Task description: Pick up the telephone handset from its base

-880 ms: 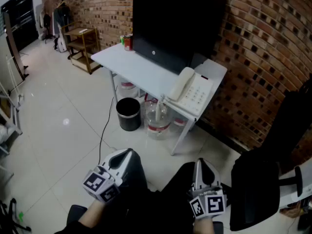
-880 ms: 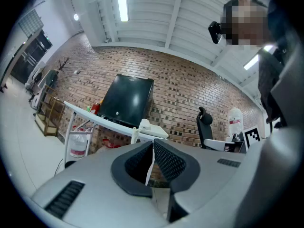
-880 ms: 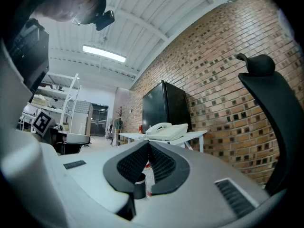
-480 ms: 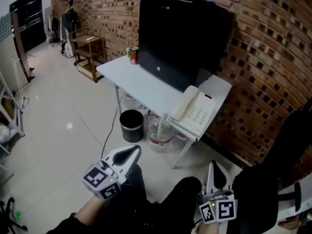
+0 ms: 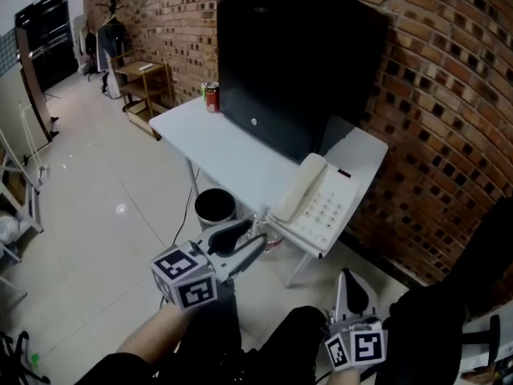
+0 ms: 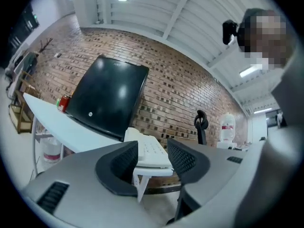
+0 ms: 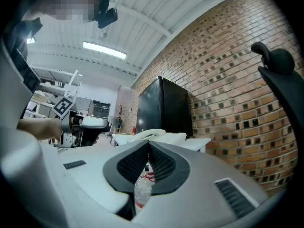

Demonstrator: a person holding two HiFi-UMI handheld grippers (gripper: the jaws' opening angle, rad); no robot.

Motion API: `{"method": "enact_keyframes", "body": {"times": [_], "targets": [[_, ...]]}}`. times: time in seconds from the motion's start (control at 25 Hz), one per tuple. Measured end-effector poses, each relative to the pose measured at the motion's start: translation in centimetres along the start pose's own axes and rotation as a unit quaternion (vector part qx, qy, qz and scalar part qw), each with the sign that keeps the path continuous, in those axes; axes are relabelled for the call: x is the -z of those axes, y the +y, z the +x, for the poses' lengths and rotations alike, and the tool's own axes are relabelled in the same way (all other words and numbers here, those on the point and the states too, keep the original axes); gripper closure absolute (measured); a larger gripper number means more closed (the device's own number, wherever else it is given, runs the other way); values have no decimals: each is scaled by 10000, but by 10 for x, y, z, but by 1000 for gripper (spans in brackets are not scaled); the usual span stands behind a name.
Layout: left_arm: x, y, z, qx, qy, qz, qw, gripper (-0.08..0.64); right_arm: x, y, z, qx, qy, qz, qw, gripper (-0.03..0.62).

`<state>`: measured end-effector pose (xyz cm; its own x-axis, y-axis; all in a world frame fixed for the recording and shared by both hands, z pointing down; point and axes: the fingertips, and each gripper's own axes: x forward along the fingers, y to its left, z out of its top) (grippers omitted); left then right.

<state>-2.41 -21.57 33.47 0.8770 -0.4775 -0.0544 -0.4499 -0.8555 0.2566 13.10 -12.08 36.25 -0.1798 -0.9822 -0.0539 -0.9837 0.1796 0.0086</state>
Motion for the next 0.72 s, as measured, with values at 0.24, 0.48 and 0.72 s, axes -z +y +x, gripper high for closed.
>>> {"method": "enact_keyframes", "body": {"times": [0.24,0.48,0.72], "targets": [[-19,29,54,-410,251,465,9978,269,3,-16,20,6,-40,144,9999,581],[-25,42,115,-168,1417,793,9866,217,-7,-22,25,-3,-177,173,9997,581],[-10,67,161,-425,2393,617,9681,212,-14,-25,31,-97,-382,222,9990,581]]}}
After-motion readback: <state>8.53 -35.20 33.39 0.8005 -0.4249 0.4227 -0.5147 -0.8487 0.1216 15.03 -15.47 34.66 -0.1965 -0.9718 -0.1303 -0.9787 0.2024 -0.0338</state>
